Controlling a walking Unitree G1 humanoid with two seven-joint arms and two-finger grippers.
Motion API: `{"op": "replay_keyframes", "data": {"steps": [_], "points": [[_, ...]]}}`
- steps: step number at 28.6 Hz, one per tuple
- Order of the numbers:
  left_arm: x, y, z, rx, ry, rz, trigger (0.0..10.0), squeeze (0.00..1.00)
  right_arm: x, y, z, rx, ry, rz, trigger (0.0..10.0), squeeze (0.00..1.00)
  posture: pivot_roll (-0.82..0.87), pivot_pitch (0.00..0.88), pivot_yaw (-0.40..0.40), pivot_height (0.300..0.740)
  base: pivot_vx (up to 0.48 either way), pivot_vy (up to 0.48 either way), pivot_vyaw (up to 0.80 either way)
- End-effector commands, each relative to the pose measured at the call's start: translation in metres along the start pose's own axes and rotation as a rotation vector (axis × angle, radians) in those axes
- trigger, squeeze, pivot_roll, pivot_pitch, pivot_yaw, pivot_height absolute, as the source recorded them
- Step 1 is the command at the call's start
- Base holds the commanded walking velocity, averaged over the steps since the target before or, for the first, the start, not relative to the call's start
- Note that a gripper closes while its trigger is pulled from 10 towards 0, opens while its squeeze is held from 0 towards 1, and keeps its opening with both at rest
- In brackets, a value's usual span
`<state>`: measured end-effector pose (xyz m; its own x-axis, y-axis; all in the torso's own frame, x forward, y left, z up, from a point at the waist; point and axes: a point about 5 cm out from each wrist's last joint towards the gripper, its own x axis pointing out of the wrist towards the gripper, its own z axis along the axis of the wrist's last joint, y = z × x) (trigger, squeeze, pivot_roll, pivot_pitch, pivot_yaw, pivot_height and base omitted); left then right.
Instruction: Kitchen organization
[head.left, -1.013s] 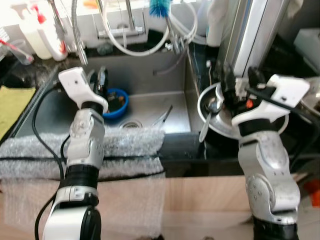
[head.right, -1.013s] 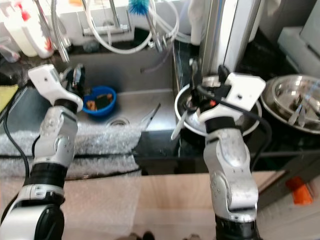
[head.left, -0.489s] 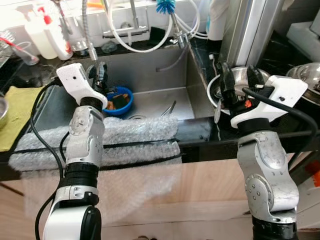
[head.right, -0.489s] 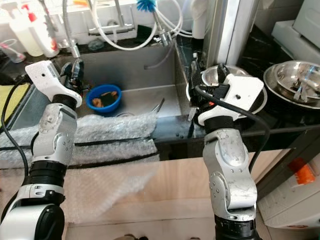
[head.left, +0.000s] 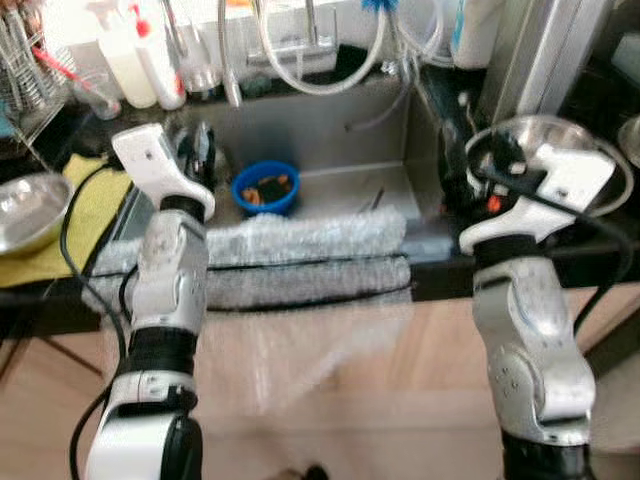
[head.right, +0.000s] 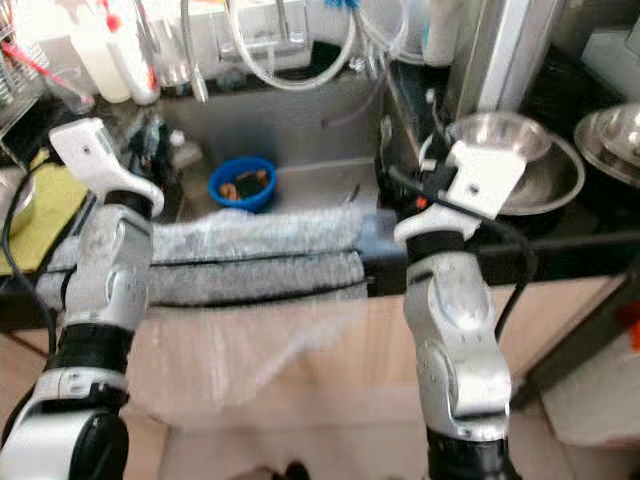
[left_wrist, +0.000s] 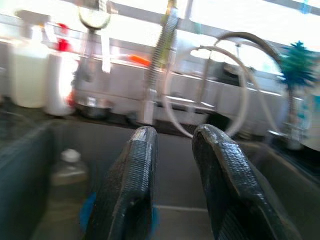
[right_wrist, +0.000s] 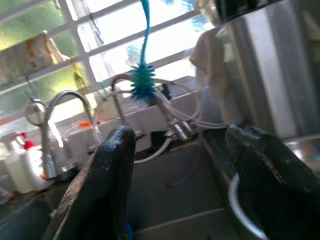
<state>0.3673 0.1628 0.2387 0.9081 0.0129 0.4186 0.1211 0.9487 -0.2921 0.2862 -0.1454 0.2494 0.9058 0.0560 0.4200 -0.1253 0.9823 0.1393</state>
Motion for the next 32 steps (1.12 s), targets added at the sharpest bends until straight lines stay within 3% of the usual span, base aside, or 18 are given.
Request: {"op": "replay_keyframes", "data": {"steps": [1,9,24,32], "points": [[0.0016,0.0010,0.0065,0.006,-0.019,-0.003,10.0,0.00,-0.0001,0.0026,0.0001,0.005,-0.002,0.004,10.0,0.00,-0.06,0.115,0.125,0.740,0.000,0.000,0.00],[0.0021,-0.0001,0.0050,0.011,-0.005,-0.012,10.0,0.00,0.0008,0.0018,-0.0021,0.012,0.010,-0.002,10.0,0.00,-0.05,0.114,0.126,0.740,0.000,0.000,0.00],[0.0034,-0.0008,0.0068,-0.003,-0.012,-0.009,10.0,0.00,0.0017,0.0009,-0.0034,0.022,0.017,-0.012,10.0,0.00,-0.05,0.114,0.126,0.740,0.000,0.000,-0.75],[0.0044,-0.0013,0.0089,0.003,-0.021,-0.005,10.0,0.00,0.0024,0.0021,-0.0016,0.014,-0.003,-0.001,10.0,0.00,-0.05,0.112,0.126,0.740,0.000,0.000,0.00]]}}
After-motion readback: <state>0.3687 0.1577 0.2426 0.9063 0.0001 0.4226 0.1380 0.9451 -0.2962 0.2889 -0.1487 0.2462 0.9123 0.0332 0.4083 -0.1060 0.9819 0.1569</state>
